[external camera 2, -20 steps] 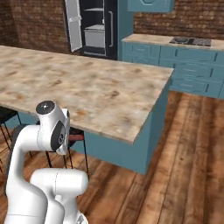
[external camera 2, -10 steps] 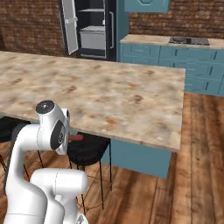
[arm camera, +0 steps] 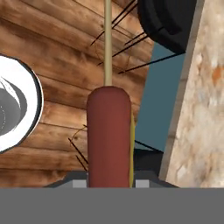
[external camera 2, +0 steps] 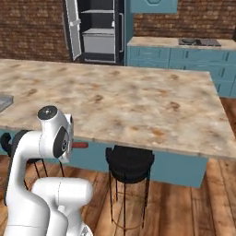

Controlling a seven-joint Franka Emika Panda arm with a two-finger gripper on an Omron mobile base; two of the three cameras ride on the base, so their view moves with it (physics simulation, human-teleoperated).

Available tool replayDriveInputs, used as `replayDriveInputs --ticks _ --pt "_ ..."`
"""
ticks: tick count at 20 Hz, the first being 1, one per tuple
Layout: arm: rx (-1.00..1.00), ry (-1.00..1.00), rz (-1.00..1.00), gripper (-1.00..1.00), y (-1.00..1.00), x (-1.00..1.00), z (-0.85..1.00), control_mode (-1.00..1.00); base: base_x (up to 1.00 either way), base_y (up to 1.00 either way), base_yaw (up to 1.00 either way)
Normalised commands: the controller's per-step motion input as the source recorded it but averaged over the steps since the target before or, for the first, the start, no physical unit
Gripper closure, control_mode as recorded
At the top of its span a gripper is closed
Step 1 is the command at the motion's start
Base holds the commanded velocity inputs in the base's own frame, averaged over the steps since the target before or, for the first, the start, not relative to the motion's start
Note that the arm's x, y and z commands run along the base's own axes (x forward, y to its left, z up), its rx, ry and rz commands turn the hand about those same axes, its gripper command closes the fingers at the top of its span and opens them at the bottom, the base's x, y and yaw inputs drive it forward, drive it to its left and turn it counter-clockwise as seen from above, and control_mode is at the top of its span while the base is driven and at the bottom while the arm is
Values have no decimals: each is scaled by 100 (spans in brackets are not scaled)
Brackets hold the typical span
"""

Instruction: Place the cold items (cucumber and onion) from the fridge in one tupperware on the dining counter. Place the warm items (hot dog and kebab skewer) in the stove area in another tupperware.

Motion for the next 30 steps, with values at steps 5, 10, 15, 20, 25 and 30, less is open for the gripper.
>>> replayDriveInputs --ticks 5,10,15,20,25,30 --pt "0 0 0 100 0 0 0 100 0 100 -23" --pt "0 0 0 100 0 0 0 100 0 100 -21" --pt "0 0 0 100 0 0 0 100 0 100 -17" --pt "0 0 0 100 0 0 0 100 0 100 -17" --pt "0 0 0 100 0 0 0 100 13 100 -19" --pt "0 0 0 100 0 0 0 100 62 100 -7"
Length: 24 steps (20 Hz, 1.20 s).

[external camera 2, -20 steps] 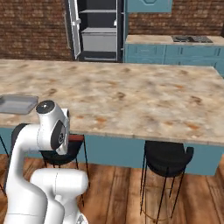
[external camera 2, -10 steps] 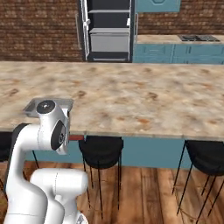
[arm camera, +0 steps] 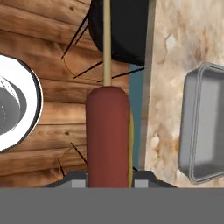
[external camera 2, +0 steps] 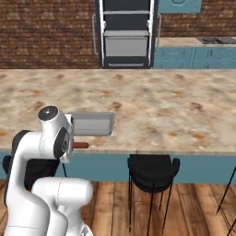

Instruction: Place the cold items (cucumber and onion) from the fridge in one tupperware on the dining counter. Place the warm items (hot dog and kebab skewer) in the stove area in another tupperware.

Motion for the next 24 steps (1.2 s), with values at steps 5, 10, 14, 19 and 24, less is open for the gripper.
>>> replayDriveInputs --ticks 5,10,14,19,24 --pt "0 0 0 100 0 0 0 100 60 80 -5" --pt "0 2 -2 100 -8 36 0 -100 38 -13 -2" --pt "-2 14 -11 100 -2 100 22 -100 0 0 0" --pt "2 23 -7 100 -11 90 62 -100 0 0 0" --pt "4 23 13 100 -13 94 4 -100 0 0 0"
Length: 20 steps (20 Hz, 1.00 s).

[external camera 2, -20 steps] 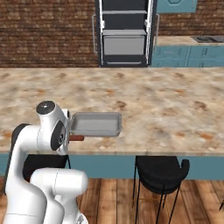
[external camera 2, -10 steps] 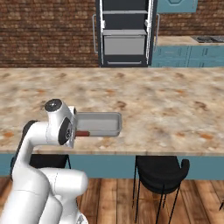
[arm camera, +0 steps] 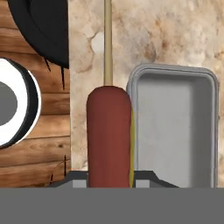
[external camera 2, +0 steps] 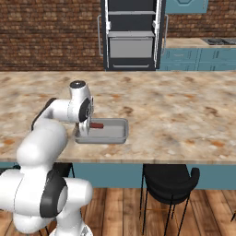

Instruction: Place the cold items (cucumber and onion) from the fridge in one tupperware on the dining counter. Place the warm items (hot dog and kebab skewer) in the stove area in another tupperware.

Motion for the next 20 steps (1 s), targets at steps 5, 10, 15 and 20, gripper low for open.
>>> replayDriveInputs --ticks 5,10,15,20 --pt "-15 20 10 100 21 99 -90 -100 0 0 0" --pt "1 -11 1 100 4 67 -78 -100 0 0 0" --pt "8 -17 0 100 -17 64 -77 -100 0 0 0" --pt "0 -1 0 100 -41 89 -36 -100 0 0 0"
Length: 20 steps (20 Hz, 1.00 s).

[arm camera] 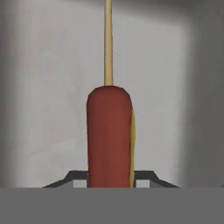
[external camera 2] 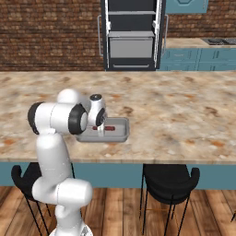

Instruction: Place the cold items (cucumber and onion) from the fridge in one tupperware on the dining counter. Place the warm items (hot dog and kebab skewer) in the stove area in another tupperware.

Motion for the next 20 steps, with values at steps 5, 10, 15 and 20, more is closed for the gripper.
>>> replayDriveInputs --ticks 5,10,15,20 --pt "0 -2 1 -100 -26 41 -2 -100 0 0 0" --pt "0 -7 5 -100 -27 -2 -3 -100 0 0 0" --pt "4 -33 15 -100 -34 -69 69 -100 0 0 0" --pt "-10 -15 17 -100 -25 -100 99 -100 0 0 0"
